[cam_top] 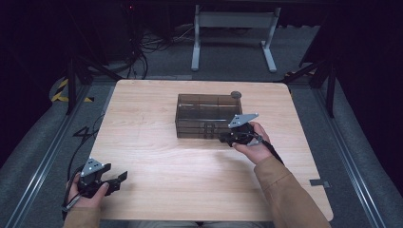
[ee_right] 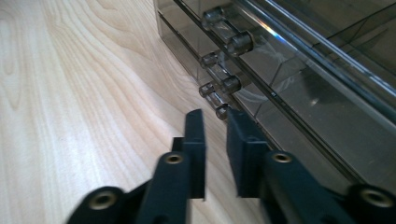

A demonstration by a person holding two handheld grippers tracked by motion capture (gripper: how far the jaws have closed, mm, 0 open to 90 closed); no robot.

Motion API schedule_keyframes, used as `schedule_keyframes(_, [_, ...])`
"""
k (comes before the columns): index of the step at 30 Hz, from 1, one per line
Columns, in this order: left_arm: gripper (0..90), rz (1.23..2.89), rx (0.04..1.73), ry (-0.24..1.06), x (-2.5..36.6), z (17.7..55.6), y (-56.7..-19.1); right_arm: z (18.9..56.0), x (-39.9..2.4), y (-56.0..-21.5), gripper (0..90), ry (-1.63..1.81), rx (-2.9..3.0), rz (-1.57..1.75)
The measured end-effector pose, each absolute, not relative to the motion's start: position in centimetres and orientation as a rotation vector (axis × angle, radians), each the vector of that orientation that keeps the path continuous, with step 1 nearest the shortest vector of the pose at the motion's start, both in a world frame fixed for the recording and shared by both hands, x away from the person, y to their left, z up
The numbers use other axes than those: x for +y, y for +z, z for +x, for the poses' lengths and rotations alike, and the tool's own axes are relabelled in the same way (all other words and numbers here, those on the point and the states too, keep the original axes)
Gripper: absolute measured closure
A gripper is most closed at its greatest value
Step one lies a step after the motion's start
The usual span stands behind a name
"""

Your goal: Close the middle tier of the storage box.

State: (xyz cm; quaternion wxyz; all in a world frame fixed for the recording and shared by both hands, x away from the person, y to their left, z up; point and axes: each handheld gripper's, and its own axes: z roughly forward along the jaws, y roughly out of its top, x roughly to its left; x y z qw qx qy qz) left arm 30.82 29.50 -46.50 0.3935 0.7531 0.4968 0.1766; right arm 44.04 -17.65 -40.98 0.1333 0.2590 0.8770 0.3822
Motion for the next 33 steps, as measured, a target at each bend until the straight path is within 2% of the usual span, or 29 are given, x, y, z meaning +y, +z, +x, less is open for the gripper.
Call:
schedule_keyframes(4, [26.1,1.915,1.256,0.445,29.4,31.0,-46.4,43.0,-18.3,-40.3,60.3,1.129,2.513,0.733])
schedule_keyframes(8, [26.2,1.919,1.25,0.441,29.2,31.1,-46.5,41.9,-19.4,-39.7,53.8,1.155,2.487,0.735])
schedule_keyframes(16, [26.1,1.92,1.24,0.435,28.8,31.6,-46.4,40.3,-21.9,-39.1,46.3,1.157,2.464,0.78])
schedule_keyframes(33, [25.9,1.92,1.242,0.44,28.7,31.9,-46.4,38.0,-28.6,-40.3,42.0,1.13,2.368,0.917])
